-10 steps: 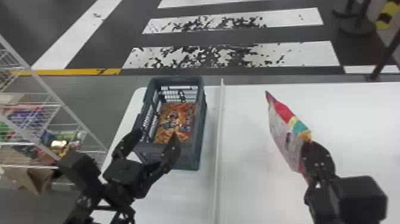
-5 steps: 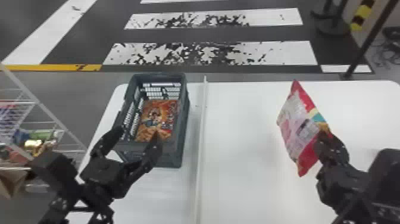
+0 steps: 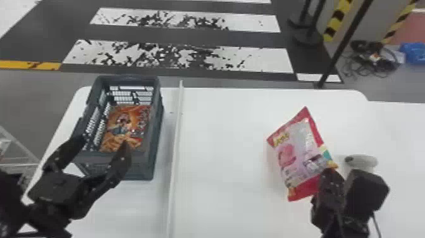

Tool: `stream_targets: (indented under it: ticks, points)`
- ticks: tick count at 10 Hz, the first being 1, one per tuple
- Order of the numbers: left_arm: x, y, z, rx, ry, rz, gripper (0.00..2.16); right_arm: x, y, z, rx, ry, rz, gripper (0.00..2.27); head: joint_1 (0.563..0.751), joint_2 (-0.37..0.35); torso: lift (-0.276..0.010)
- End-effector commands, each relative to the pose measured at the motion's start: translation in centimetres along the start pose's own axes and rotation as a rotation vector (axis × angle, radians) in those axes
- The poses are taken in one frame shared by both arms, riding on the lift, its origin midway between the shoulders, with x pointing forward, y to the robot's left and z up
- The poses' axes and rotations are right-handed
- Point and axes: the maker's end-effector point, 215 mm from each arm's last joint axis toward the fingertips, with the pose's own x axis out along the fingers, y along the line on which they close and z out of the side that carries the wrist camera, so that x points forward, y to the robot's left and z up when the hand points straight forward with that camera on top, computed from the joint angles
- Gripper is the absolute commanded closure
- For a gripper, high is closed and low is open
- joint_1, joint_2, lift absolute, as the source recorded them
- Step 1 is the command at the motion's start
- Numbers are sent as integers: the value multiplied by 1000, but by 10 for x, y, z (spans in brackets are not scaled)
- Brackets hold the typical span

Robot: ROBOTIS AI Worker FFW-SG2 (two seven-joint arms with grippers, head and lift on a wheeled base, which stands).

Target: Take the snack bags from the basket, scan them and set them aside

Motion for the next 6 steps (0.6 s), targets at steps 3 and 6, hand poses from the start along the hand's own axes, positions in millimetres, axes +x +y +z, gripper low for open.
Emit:
stream_targets:
  ticks: [3, 6]
  points:
    - [2, 0, -7, -4, 12, -7, 66, 4, -36, -45, -79, 68, -138, 2105, 695, -125, -75]
    - [6, -7, -7, -11, 7, -23, 66, -5, -37, -79, -119, 139, -157, 2088, 695, -144, -75]
